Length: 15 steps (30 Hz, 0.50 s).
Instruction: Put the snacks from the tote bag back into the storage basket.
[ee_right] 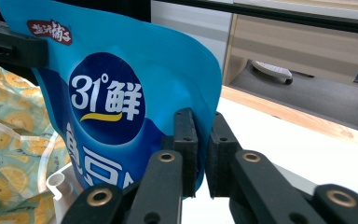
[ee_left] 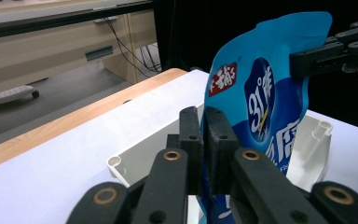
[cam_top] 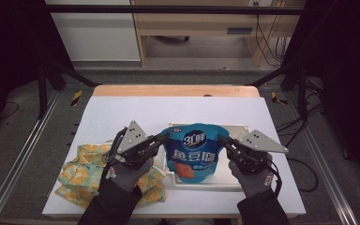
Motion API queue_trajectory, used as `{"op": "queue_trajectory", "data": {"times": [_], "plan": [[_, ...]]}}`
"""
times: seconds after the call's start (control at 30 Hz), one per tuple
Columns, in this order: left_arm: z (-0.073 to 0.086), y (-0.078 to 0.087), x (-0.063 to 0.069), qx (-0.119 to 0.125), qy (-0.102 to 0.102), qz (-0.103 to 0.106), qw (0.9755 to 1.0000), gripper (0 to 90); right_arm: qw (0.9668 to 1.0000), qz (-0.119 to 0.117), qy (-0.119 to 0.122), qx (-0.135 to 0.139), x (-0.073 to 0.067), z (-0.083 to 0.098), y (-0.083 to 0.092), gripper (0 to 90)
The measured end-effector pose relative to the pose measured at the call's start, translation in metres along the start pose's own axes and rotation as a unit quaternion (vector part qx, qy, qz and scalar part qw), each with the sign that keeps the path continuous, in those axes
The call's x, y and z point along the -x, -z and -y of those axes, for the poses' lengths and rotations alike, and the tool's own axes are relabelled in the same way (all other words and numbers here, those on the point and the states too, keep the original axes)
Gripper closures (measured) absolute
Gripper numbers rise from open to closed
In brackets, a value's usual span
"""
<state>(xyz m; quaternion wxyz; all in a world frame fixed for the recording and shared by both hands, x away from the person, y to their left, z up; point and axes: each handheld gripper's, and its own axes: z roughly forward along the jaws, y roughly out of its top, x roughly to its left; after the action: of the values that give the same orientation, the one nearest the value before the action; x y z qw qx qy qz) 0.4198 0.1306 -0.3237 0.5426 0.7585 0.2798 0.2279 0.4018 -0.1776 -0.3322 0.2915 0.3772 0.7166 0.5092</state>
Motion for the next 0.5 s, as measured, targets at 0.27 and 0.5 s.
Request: {"op": "queue_trajectory", "data": {"times": [0.27,0.5], "plan": [[-0.003,0.009,0.002,0.001,-0.010,-0.005,0.9999,71.3,0.9999,0.004,-0.004,0.012,0.001,0.000,0.005,71.8],[0.000,0.025,-0.002,-0.003,-0.014,-0.022,0.9997,59.1,0.9994,0.011,-0.006,0.032,0.005,0.003,0.013,57.4]]}}
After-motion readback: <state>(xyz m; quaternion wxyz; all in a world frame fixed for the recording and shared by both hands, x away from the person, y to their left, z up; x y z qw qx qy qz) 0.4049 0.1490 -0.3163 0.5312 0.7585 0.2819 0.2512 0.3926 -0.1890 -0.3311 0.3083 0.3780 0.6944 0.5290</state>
